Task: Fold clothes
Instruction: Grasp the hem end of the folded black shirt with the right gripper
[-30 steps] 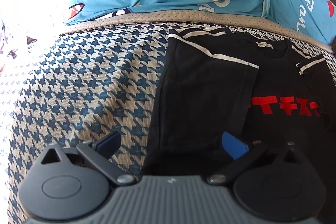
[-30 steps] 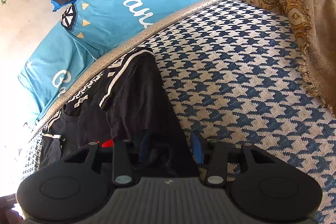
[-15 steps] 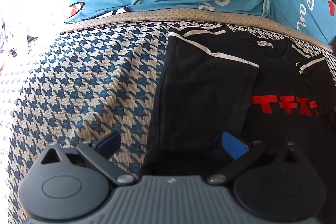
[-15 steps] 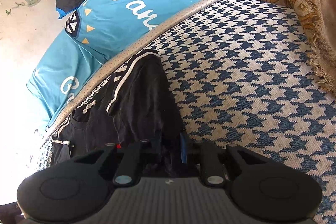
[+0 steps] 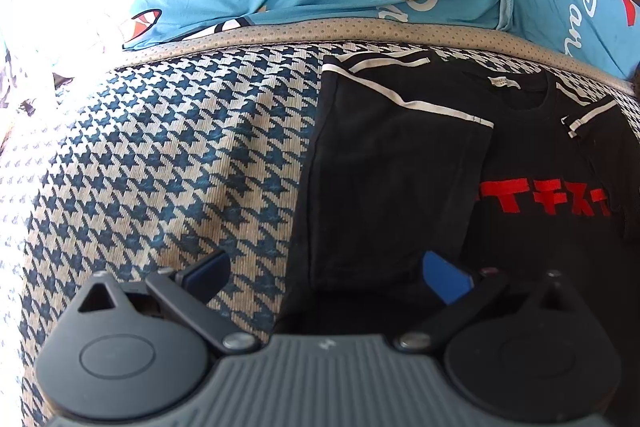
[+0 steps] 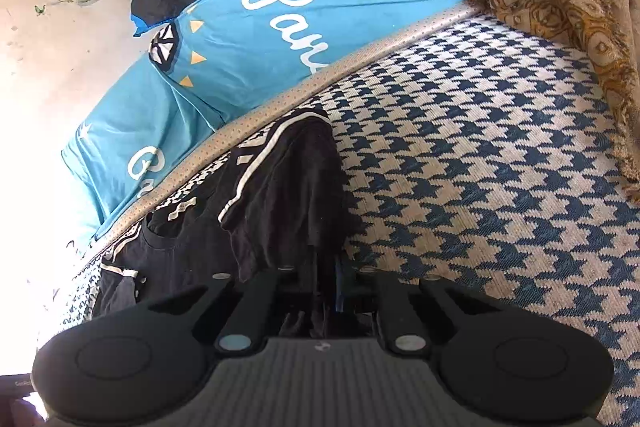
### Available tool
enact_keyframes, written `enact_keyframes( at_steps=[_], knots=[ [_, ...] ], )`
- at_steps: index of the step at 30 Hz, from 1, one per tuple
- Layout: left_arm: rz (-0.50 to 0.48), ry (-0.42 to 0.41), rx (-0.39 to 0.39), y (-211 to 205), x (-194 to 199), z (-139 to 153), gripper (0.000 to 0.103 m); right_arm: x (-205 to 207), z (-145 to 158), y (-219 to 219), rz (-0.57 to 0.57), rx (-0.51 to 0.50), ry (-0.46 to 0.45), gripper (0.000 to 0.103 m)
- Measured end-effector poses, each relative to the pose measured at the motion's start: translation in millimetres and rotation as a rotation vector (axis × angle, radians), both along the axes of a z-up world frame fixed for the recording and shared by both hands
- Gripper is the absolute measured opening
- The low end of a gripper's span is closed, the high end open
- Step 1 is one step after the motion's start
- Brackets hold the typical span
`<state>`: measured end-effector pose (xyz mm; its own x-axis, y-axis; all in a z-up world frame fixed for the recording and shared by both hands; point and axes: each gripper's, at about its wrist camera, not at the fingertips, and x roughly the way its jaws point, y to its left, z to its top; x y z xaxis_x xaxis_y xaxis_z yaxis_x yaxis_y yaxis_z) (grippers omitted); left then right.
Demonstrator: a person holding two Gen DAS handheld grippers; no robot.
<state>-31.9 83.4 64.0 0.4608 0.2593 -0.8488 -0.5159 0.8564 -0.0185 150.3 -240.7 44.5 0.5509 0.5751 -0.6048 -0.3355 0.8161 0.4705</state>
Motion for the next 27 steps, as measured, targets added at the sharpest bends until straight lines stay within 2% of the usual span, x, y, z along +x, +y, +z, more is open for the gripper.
enact_keyframes(
  at_steps=[8, 11, 13, 16, 18, 20, 27],
  knots=[
    [0.010, 0.002, 0.000, 1, -3, 1, 0.103, 7, -10, -4, -0.033, 0.020, 0.070, 0.012],
    [0.011, 0.005, -0.002, 0, -3, 1, 0.103, 8, -12, -4, -0.034, 0.012, 0.069, 0.013],
    [0.010, 0.007, 0.000, 0, -3, 0, 0.103, 7, -13, -2, -0.031, 0.016, 0.062, 0.019],
    [0.013, 0.011, 0.001, 1, -3, -1, 0.103, 4, -12, 5, -0.016, -0.026, 0.025, 0.018],
    [0.017, 0.012, 0.003, 1, -4, 0, 0.103, 1, -8, 11, -0.007, -0.045, 0.001, 0.011],
    [0.021, 0.010, 0.006, 2, -6, 1, 0.103, -4, -3, 18, 0.002, -0.063, -0.031, 0.010],
    [0.038, 0.010, 0.019, 10, -15, 3, 0.103, -35, 33, 53, 0.061, -0.075, -0.171, 0.009]
  ],
)
